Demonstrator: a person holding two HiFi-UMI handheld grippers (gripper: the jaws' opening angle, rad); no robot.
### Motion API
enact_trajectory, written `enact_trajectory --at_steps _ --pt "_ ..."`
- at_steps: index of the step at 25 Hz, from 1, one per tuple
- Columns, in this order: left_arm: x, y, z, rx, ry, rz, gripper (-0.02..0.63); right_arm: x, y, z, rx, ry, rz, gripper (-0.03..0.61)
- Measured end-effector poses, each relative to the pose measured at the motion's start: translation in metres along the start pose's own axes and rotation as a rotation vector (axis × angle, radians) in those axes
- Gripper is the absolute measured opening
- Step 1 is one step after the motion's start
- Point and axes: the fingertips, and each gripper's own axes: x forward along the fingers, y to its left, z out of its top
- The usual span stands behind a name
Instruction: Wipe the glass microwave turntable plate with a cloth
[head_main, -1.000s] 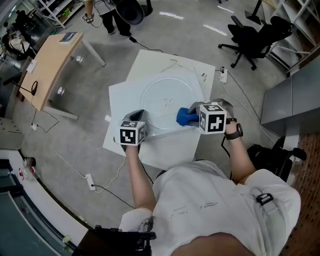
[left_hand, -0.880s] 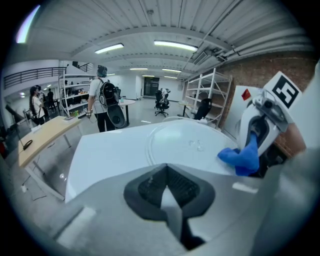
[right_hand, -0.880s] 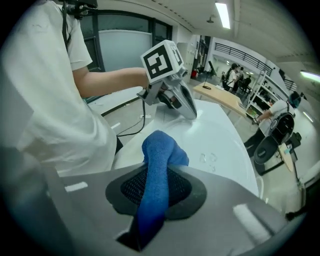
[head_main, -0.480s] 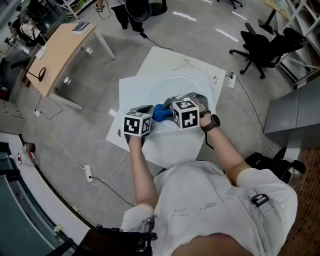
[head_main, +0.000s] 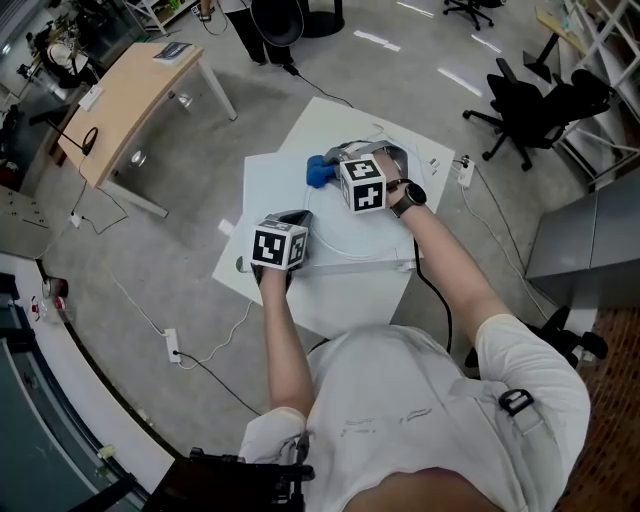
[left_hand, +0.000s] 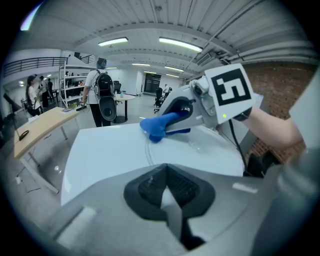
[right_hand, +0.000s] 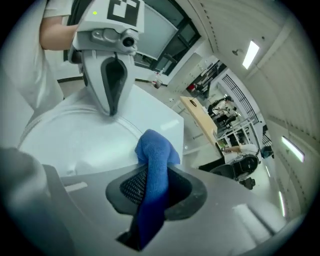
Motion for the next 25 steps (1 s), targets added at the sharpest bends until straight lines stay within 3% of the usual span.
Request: enact_trajectory --at_steps 6,12,18,25 --pt "-0.001 0.001 -0.001 0.010 -0.005 0.010 0.002 -0.031 -0.007 -0.082 0.085 0.154 -0.045 0.067" --pt "-0.002 0.000 0.000 0.014 -0.010 0.017 0.002 -0.086 0.038 -0.124 0.166 0.175 -0.003 0.067" --pt "-0.001 -0.001 0.000 0.018 -0.011 0.016 0.002 -0.134 0.114 -0.109 0.174 0.172 0.179 0.069" --pt "0.000 -0.004 0.000 0.019 -0.014 0.023 0.002 -0.136 0.167 -0.032 0.096 0.005 0.325 0.071"
